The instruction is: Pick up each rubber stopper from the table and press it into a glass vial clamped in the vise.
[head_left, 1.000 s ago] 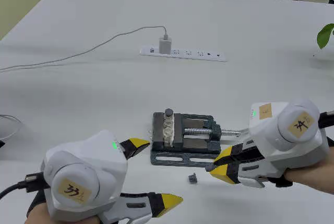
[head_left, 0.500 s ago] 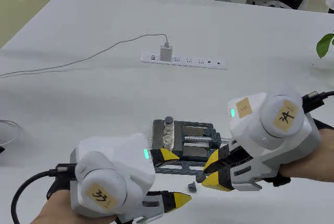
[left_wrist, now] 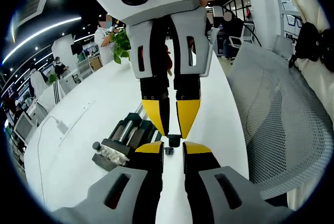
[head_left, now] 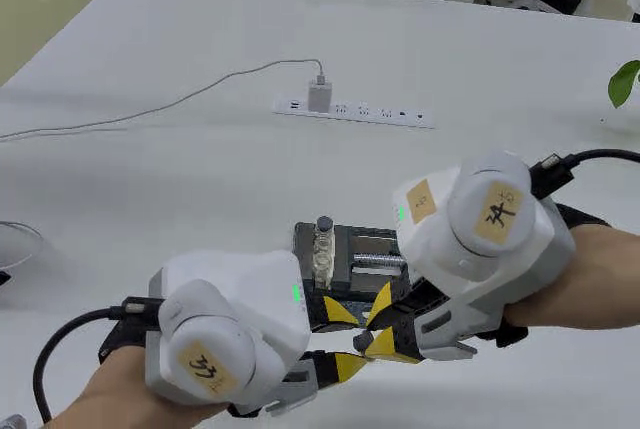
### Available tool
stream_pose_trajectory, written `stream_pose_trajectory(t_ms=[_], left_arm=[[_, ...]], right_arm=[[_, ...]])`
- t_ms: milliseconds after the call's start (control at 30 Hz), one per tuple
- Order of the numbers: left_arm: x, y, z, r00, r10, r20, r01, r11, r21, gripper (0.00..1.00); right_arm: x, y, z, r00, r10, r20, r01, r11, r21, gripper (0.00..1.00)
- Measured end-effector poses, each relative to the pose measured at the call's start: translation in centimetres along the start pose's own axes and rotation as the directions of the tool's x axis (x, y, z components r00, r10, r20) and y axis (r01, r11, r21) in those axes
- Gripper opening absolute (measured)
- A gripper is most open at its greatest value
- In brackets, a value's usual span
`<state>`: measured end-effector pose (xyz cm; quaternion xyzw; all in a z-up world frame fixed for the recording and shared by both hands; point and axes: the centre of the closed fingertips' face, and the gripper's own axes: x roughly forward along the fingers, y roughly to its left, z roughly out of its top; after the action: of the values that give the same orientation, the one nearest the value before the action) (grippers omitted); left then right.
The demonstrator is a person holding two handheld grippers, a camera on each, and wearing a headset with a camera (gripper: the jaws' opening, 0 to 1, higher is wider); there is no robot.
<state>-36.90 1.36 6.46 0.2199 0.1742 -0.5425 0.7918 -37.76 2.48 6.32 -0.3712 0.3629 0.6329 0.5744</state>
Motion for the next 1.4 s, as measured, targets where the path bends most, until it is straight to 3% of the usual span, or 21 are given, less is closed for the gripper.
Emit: stream_pose_trajectory(t_ms=[533, 900, 1067, 1167, 1300, 1400], left_arm=[[0.1, -0.6, -0.3, 0.9994, -0.029, -0.021, 0.029, 1.0, 0.012, 0.05], [0.0, -0.7, -0.2, 0.9996, -0.028, 0.004, 0.028, 0.998, -0.052, 0.05], [-0.3, -0.4, 0.0, 0.9982, -0.025, 0.054, 0.032, 0.991, -0.132, 0.04], [-0.6, 0.0, -0.2, 0.9984, -0.014, 0.054, 0.021, 0.989, -0.144, 0.04], [-1.0, 0.2, 0.0, 0.9966, -0.021, 0.08, 0.035, 0.984, -0.176, 0.04], [-1.3, 0.2, 0.4, 0.9935, -0.028, 0.111, 0.05, 0.978, -0.2, 0.04]], right_arm=[[0.4, 0.4, -0.1, 0.9996, 0.011, -0.025, -0.012, 1.0, -0.029, 0.07], [0.2, 0.5, -0.1, 0.9995, 0.018, -0.024, -0.018, 0.999, -0.026, 0.07], [-0.2, 0.4, 0.0, 0.9995, 0.029, 0.014, -0.029, 0.999, -0.037, 0.08], [-1.2, 0.2, 0.8, 0.996, 0.034, 0.083, -0.033, 0.999, -0.006, 0.12], [-2.1, -0.2, 0.9, 0.9932, 0.03, 0.112, -0.029, 1.0, -0.01, 0.12], [-2.3, 0.2, 1.1, 0.9887, 0.054, 0.14, -0.053, 0.999, -0.012, 0.15]])
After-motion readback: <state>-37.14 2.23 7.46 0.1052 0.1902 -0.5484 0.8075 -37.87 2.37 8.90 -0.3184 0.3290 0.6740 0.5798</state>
